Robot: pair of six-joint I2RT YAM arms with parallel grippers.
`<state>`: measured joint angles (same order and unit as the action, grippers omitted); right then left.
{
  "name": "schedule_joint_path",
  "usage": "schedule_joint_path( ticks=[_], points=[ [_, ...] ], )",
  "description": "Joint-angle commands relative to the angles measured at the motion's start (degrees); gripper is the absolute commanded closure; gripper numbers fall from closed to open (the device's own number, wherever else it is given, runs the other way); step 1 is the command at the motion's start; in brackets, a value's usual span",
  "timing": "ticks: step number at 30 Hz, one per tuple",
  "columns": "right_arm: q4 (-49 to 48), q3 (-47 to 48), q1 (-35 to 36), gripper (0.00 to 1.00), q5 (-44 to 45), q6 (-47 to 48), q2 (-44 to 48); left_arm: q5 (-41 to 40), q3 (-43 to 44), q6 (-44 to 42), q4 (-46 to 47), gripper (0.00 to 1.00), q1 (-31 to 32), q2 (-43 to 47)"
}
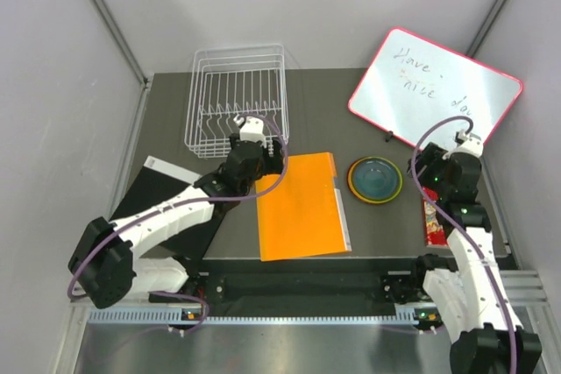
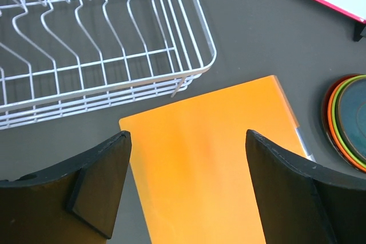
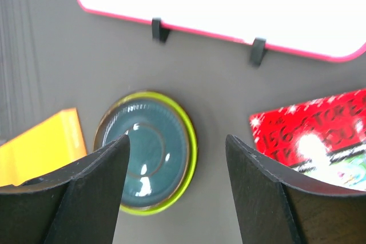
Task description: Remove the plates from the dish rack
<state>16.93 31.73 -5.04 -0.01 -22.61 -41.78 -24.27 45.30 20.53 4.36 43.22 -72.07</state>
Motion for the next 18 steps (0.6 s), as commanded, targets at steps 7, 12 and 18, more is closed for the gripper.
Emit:
schedule_joint_path(
  ticks=[7,12,18],
  points=[
    [-11.1,-10.7,0.2,0.3,9.9,6.5,10.6,-2.3,-7.1,0.3,-0.8,0.15,0.0,10.9],
    [-15.6,-14.7,0.3,0.16,12.8,6.5,16.9,-3.3,-8.7,-1.1,0.3,0.15,0.0,13.9],
    [-15.9,-15.2,0.3,0.05,13.3,6.2,18.1,-4.6,-6.1,-0.3,-2.5,0.16,0.0,13.6]
  ],
)
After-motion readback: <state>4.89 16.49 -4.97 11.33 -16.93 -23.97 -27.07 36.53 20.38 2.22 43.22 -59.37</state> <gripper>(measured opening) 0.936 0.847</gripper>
